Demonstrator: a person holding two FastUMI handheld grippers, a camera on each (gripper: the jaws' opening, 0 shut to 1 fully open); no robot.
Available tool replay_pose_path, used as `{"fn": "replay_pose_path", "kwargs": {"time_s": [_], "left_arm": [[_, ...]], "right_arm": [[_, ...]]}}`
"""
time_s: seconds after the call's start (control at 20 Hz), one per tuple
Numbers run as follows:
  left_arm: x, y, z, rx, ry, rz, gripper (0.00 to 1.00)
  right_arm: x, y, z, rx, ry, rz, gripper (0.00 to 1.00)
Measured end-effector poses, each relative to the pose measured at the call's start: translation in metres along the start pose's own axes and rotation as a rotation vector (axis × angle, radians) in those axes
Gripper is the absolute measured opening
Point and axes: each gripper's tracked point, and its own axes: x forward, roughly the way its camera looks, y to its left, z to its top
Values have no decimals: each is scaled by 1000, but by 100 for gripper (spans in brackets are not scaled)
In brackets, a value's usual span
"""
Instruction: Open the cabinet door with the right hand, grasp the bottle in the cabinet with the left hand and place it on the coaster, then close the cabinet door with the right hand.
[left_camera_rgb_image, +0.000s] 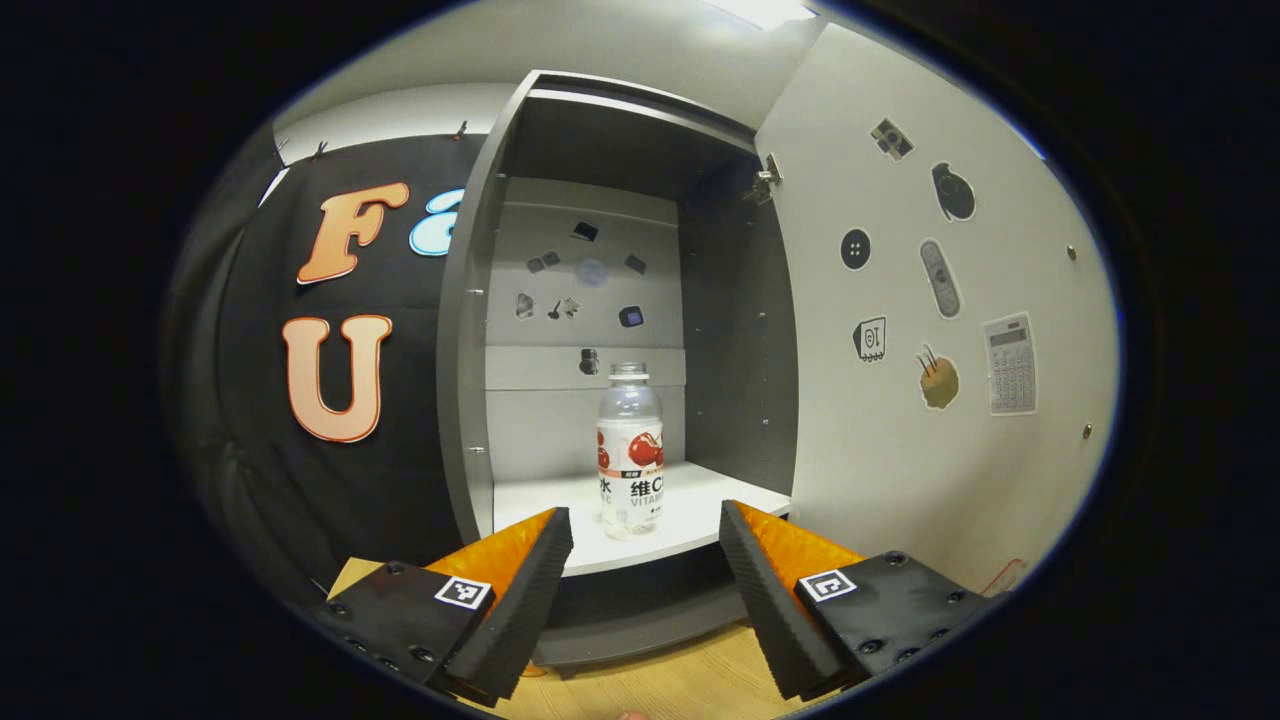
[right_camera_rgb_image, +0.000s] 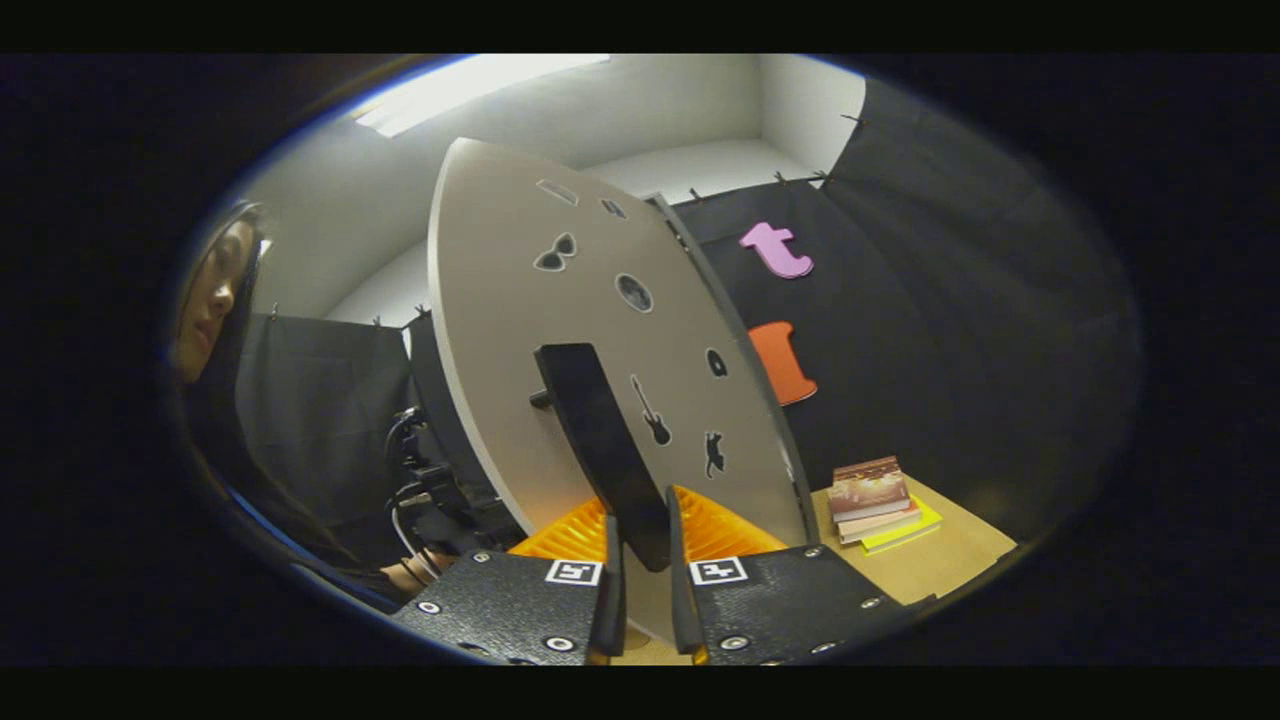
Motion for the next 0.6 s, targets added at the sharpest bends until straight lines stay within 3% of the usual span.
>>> {"fn": "replay_pose_path", "kwargs": {"time_s": [0.1, 0.25, 0.3, 0.35, 0.4, 0.5, 0.55, 0.6], "left_arm": [[0, -4, 0, 0, 1, -9, 93], [-1, -10, 1, 4, -4, -15, 93], [-3, -11, 2, 6, -9, -16, 94], [-3, -14, 4, 9, -13, -18, 94], [-5, -15, 5, 14, -16, -18, 93], [-7, -16, 6, 25, -19, -16, 93], [-6, -15, 8, 31, -23, -10, 93], [-7, -13, 10, 33, -29, -4, 96]], "right_arm": [[0, -18, 7, 5, -42, -78, 22], [1, -42, 16, -20, -78, -152, 17], [1, -45, 17, -9, -71, -145, 13], [0, -46, 16, 2, -68, -124, 21], [-1, -49, 17, 19, -63, -93, 13], [-10, -54, 19, 104, -50, -36, 18], [-13, -57, 21, 159, -50, -16, 14], [-21, -63, 23, 204, -57, -6, 30]]}}
